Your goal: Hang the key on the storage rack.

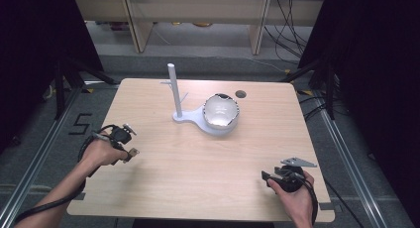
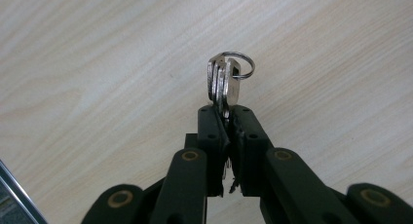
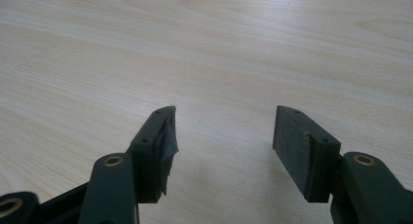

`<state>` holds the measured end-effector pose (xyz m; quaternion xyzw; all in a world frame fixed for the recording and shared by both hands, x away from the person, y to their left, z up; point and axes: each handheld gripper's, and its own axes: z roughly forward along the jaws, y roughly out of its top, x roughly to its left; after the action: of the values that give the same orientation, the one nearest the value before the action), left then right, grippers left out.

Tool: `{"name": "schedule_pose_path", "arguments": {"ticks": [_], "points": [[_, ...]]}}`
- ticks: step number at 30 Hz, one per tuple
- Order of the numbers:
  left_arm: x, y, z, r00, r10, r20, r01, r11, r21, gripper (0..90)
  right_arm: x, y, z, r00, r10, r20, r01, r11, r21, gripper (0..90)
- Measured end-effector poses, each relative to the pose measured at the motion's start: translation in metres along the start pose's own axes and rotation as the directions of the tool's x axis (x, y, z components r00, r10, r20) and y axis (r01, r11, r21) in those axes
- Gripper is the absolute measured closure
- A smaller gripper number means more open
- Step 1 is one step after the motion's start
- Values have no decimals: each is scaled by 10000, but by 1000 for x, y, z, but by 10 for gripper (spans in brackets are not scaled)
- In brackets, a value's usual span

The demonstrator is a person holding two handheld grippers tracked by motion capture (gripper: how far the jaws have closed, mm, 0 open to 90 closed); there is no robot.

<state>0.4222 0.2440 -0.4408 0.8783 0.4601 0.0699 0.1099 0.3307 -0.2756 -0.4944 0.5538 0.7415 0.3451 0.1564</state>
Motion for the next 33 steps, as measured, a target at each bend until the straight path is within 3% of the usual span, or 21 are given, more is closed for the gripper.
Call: {"name": "schedule_pose_path", "arguments": {"ticks": [1, 2, 3, 5, 10, 32, 33], "points": [[1, 2, -2, 9998, 201, -61, -201, 9998, -34, 828, -1, 0, 0, 10000, -58, -1, 58, 10000, -39, 424], [0, 2, -3, 10000, -19, -33, 19, 10000, -21, 828, 0, 0, 0, 10000, -7, -25, 6, 10000, -81, 424], [1, 3, -4, 9996, 284, -94, -284, 9996, 13, 828, 0, 0, 0, 10000, -7, -25, 6, 10000, -81, 424], [1, 5, -6, 9996, 243, -108, -245, 9995, -185, 828, -1, 0, 0, 9998, -18, -187, 15, 9999, -137, 424], [4, 8, -11, 9988, 439, -238, -442, 9989, -146, 829, 0, 0, 0, 10000, 6, -59, -7, 9999, -133, 424], [12, 21, -27, 9987, 306, -419, -321, 9988, -364, 828, 1, 1, 3, 9998, -29, -175, 25, 9997, -236, 423], [12, 21, -27, 9989, 219, -420, -233, 9992, -332, 828, 1, 1, 2, 10000, -40, -30, 40, 9999, -146, 423]]}}
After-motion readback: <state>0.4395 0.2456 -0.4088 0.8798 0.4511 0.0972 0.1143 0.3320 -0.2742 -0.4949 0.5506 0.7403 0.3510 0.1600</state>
